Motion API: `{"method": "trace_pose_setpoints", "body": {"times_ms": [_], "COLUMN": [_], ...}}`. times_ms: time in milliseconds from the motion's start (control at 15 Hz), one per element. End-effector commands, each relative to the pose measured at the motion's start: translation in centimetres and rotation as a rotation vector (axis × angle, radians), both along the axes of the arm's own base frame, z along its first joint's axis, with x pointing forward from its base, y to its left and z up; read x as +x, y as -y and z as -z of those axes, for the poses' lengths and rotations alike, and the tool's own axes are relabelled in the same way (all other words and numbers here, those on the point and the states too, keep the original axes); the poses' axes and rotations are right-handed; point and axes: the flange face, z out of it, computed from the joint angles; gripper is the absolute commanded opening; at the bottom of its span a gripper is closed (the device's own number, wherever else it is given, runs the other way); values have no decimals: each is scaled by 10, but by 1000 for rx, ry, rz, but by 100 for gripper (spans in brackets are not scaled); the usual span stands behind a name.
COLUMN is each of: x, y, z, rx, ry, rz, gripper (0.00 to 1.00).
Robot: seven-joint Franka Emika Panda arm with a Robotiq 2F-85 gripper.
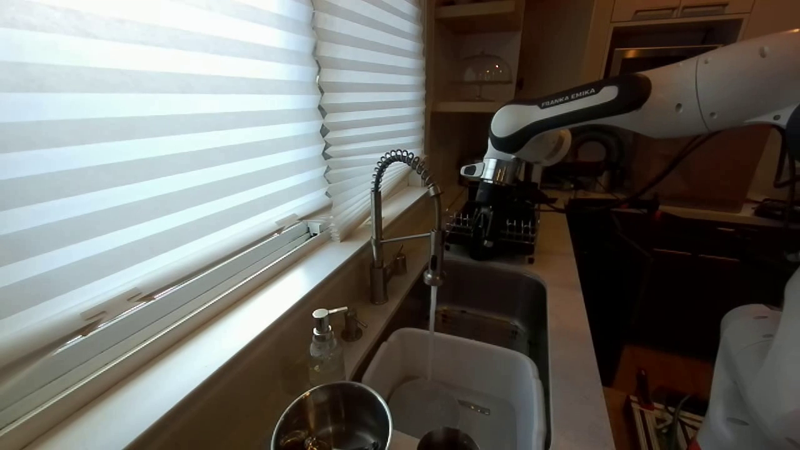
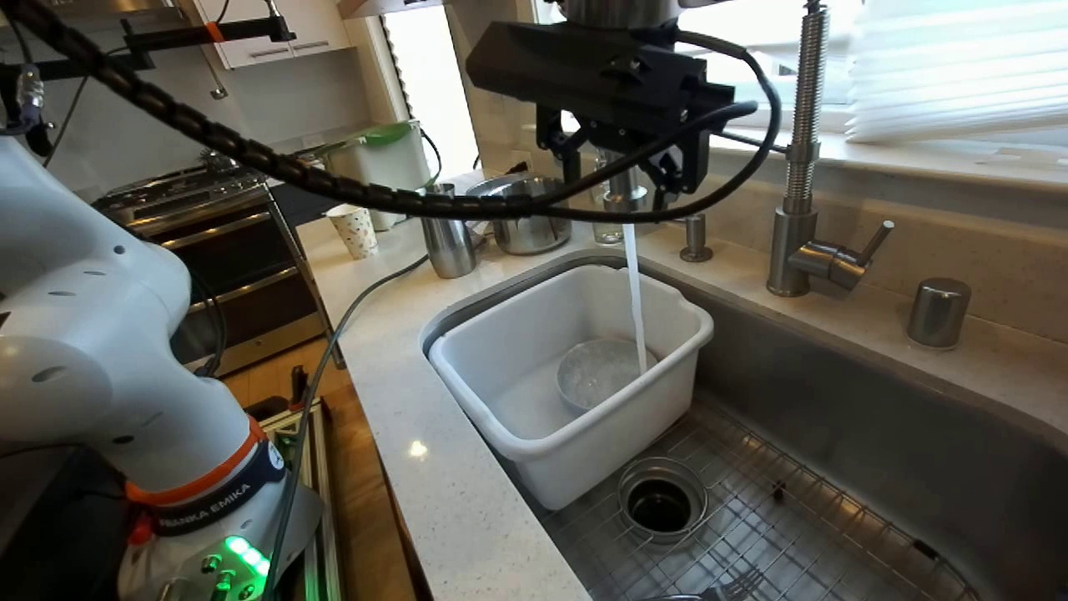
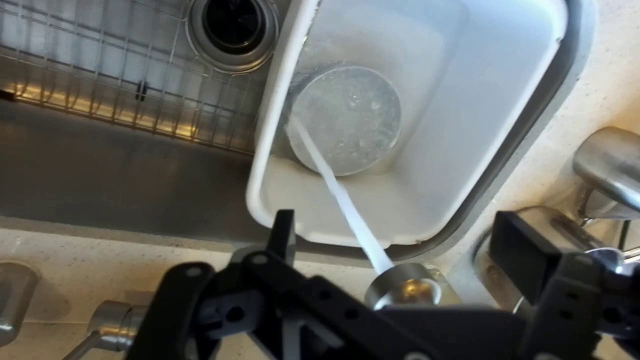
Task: Close the tap
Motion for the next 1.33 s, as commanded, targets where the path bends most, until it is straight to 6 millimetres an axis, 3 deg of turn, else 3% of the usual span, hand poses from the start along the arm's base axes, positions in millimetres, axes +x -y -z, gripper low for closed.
{"method": "trace_pose_setpoints", "body": {"times_ms": [0, 267, 600, 933, 1267], "x": [36, 75, 121, 155, 175], "y": [24, 48, 69, 93, 107], "z": [23, 47, 74, 77, 86], "rx": [-61, -130, -8, 71, 134], "ry": [34, 99, 195, 249, 248], "rz": [59, 110, 147, 122, 119], "gripper": [100, 100, 100, 100, 100]}}
